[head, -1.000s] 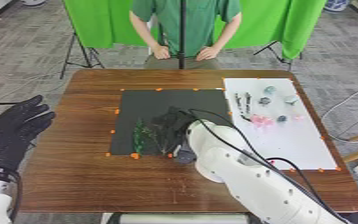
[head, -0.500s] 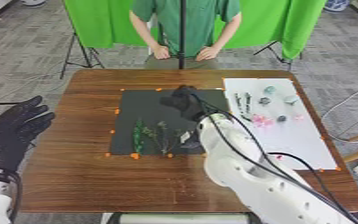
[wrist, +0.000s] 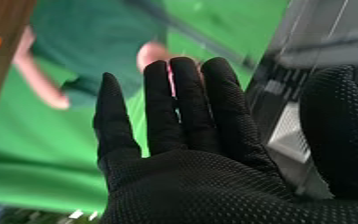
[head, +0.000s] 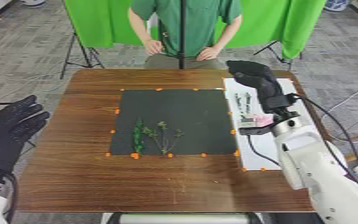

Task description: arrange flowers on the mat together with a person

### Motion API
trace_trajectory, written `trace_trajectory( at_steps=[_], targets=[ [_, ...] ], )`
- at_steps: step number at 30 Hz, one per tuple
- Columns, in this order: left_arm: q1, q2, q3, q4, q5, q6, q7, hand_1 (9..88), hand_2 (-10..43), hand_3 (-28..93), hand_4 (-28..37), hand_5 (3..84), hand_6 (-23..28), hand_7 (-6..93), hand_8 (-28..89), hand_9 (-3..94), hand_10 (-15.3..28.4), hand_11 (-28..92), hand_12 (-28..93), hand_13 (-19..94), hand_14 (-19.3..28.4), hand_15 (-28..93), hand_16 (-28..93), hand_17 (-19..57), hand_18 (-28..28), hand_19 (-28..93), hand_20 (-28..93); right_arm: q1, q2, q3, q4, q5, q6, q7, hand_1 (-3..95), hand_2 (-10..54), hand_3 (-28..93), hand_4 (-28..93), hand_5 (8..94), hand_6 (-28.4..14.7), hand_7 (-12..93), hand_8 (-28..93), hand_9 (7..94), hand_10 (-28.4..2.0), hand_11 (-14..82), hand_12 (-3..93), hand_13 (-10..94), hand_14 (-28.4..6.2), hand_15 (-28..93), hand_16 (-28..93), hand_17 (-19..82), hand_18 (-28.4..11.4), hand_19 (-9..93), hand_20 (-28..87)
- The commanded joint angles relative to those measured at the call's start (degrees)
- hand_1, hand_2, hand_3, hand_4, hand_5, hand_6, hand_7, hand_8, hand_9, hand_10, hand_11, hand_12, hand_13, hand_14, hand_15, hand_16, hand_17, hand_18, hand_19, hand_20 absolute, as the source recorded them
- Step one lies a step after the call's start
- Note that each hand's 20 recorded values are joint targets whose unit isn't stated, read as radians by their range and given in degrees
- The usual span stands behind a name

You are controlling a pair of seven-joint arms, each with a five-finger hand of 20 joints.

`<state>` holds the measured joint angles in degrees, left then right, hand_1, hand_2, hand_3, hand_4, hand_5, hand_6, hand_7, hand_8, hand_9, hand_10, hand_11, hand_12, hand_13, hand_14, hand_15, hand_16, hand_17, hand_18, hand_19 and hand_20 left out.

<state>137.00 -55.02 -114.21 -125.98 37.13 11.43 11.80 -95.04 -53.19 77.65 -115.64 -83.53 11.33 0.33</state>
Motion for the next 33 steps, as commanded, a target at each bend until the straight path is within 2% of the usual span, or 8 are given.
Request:
trace_trajectory(
  at_steps=[1,16,18,19,22,26,28,33],
  targets=[
    [1.0,-1.28,-0.69,-0.19,0.35,-0.68,0.17,29.6,0.2,69,-16.1,38.1,3.9,22.1,-10,32.8,13.4,25,19,28,15.2,35,2,-4.7,21.3,44,16,-17.5,-2.9,12.9,0.1,25.2,-0.2,-11.1,14.5,7.4,86,-25,44.5,-7.9,12,-9,40.0,-14.0,11.2,20.9,30,-11.5,13,28,8,-20.5,35,20],
    [0.8,-1.54,0.61,-0.08,-0.46,0.10,1.30,28.8,-0.7,66,-19.8,38.1,4.3,18.6,-8,32.2,12.7,21,18,29,15.9,27,2,-4.6,21.5,43,14,-29.7,-4.4,22.6,-4.1,27.8,-3.7,-15.0,13.4,4.6,85,-25,43.9,-8.5,11,-9,40.7,-15.5,9.6,21.4,34,-11.4,9,32,11,-19.5,33,21],
    [0.3,-1.61,1.65,0.42,-0.68,-0.31,3.09,28.8,-0.7,67,-20.1,38.1,4.3,18.7,-8,32.1,12.7,21,18,29,15.9,27,2,-4.6,21.4,43,14,-29.9,-4.7,23.0,-4.0,29.5,-4.5,-16.5,13.1,4.8,85,-25,44.0,-8.4,11,-9,40.8,-15.6,9.8,21.4,34,-11.4,9,31,12,-19.4,33,21],
    [0.6,-2.20,0.95,0.00,-0.04,-0.40,0.79,28.7,-0.7,67,-20.2,38.1,4.3,18.7,-8,32.1,12.8,21,18,28,15.9,27,2,-4.6,21.3,43,14,-30.8,-4.8,23.3,-4.5,29.7,-4.4,-15.2,13.1,4.8,85,-25,44.1,-8.4,11,-9,40.9,-15.7,9.9,21.5,34,-11.4,9,31,12,-19.4,33,21],
    [0.5,-2.03,0.79,0.28,-0.39,-0.23,1.10,28.4,-0.6,66,-20.9,38.1,4.3,18.9,-8,32.1,12.9,20,18,28,15.8,26,2,-4.6,21.2,43,14,-31.6,-6.6,23.2,-4.5,27.6,-4.7,-15.0,13.2,4.5,85,-25,44.3,-7.8,12,-8,41.2,-15.7,10.3,21.5,35,-11.7,9,31,12,-19.6,34,22],
    [-1.3,-2.47,1.01,1.18,1.45,-3.89,-1.05,28.3,-0.8,66,-22.3,38.0,4.2,18.8,-8,32.0,12.7,20,19,28,15.5,26,2,-4.7,21.2,43,14,-31.3,-8.2,23.3,-4.3,27.6,-7.0,-13.8,13.4,4.6,85,-25,45.2,-6.5,15,-9,42.7,-15.8,12.6,22.3,35,-12.5,14,32,11,-20.8,38,24],
    [-1.5,-2.03,1.82,1.21,0.44,-3.37,-0.01,28.5,-1.5,67,-22.1,37.4,3.8,18.8,-8,31.8,12.5,20,19,28,15.3,26,2,-4.9,21.2,42,14,-28.8,-7.7,21.5,-3.4,28.3,-7.3,-14.0,13.4,4.8,85,-25,46.1,-6.2,17,-9,43.5,-15.8,14.4,22.9,35,-12.6,15,31,10,-21.3,39,25],
    [-0.6,-2.24,1.97,0.86,0.43,-2.84,-0.25,28.5,-1.5,67,-21.7,37.2,3.9,18.8,-8,31.7,12.5,20,19,27,15.1,25,3,-5.0,21.0,42,14,-25.8,-6.6,19.1,-2.9,26.1,-7.1,-12.6,13.2,5.0,85,-25,46.7,-6.1,19,-10,44.1,-16.0,16.4,23.2,35,-12.7,18,29,10,-21.5,40,25]
  ],
)
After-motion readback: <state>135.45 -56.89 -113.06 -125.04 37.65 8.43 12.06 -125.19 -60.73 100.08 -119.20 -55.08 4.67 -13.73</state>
